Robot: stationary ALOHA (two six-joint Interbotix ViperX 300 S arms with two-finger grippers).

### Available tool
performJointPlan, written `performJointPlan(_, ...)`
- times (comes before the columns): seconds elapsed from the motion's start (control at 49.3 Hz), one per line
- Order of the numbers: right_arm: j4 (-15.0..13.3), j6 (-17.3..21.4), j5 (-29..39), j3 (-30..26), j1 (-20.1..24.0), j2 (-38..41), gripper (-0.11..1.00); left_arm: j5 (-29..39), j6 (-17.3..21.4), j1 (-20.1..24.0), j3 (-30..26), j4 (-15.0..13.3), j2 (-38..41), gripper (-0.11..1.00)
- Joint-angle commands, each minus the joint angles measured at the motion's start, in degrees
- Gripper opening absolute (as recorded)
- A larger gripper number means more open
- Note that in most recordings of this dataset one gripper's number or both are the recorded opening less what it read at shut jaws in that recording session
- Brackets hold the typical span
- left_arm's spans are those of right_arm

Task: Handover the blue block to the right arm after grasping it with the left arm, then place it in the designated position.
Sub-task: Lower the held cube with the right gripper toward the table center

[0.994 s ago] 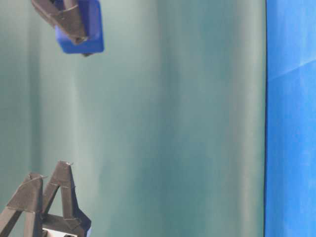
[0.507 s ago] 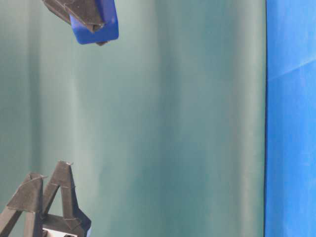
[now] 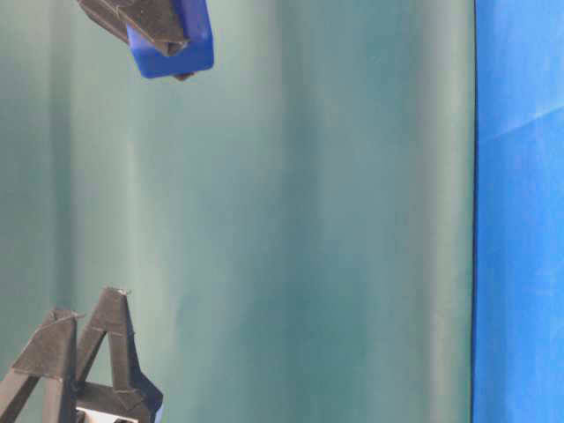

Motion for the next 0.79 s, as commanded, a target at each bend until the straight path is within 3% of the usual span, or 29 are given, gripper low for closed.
performJointPlan(0.0, 0.1, 0.1, -0.3, -1.7, 0.0, -0.2, 0.42, -0.3, -0.1, 0.0, -1.3, 0.1, -0.4, 0.93)
performJointPlan(0.426, 0.2, 0.1, -0.4, -1.8, 0.0, 0.7, 0.42, -0.3, -0.2, -0.1, -1.4, 0.1, -0.4, 0.93)
performJointPlan(0.771, 0.1, 0.2, -4.9, -2.7, -0.4, 10.1, 0.42, -0.3, -0.2, 0.0, -1.4, 0.1, -0.4, 0.93)
